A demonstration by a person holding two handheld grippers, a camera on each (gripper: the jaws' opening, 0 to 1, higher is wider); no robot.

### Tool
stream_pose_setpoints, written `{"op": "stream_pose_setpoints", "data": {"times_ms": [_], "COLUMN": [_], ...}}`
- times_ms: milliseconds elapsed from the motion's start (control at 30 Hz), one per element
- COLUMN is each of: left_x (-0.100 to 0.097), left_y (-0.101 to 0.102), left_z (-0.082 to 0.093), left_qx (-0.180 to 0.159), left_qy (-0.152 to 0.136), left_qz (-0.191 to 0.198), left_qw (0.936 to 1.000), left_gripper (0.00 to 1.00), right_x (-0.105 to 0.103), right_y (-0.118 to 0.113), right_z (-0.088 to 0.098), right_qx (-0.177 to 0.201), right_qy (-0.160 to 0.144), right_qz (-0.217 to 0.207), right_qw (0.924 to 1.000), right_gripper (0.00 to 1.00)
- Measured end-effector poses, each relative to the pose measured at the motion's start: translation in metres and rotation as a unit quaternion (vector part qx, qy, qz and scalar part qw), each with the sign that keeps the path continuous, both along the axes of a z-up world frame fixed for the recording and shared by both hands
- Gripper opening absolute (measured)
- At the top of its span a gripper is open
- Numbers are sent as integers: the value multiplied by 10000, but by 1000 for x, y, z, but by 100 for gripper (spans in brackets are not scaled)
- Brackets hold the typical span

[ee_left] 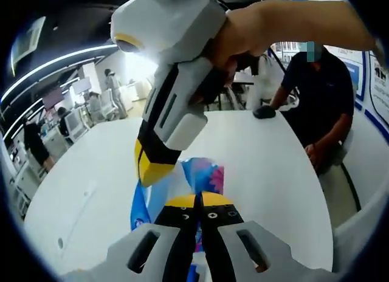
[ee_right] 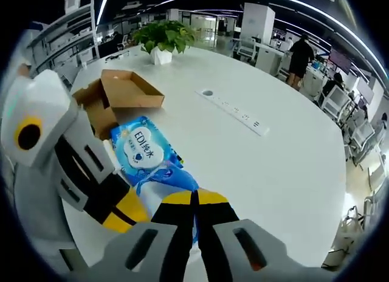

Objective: Operate the shoe box by opening the lid, removing the specified soft item, and placing it in the target area until the item is outside and the box remains undamaged.

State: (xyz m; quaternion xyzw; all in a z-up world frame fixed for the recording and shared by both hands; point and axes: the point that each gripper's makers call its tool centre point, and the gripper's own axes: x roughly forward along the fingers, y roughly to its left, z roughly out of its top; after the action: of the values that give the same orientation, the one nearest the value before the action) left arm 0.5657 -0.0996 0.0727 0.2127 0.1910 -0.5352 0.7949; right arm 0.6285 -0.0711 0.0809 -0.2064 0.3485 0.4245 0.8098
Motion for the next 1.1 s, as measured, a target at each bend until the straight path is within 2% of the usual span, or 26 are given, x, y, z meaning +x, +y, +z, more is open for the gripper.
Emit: {"op": "stream_pose_setpoints", "data": {"times_ms": [267, 533, 733, 1100], "left_x": [5, 11, 19, 25], "left_y": [-16, -19, -20, -25], "left_z": [-13, -29, -37, -46], "left_qx": [22, 116, 129, 85], "left_qy": [86, 213, 277, 399], "left_qz": [-20, -14, 41, 147], "left_qw": [10000, 9997, 9995, 9991], "left_gripper": [0, 0, 0, 0], "right_x": [9, 15, 26, 33], "right_y": [-16, -21, -22, -30], "right_z": [-21, -40, -45, -58], "right_qx": [-117, -160, -109, -303], "right_qy": [132, 218, 189, 118], "right_qz": [-66, -123, -199, -276], "right_qw": [9998, 9996, 9996, 9991], "right_gripper": [0, 0, 0, 0]}}
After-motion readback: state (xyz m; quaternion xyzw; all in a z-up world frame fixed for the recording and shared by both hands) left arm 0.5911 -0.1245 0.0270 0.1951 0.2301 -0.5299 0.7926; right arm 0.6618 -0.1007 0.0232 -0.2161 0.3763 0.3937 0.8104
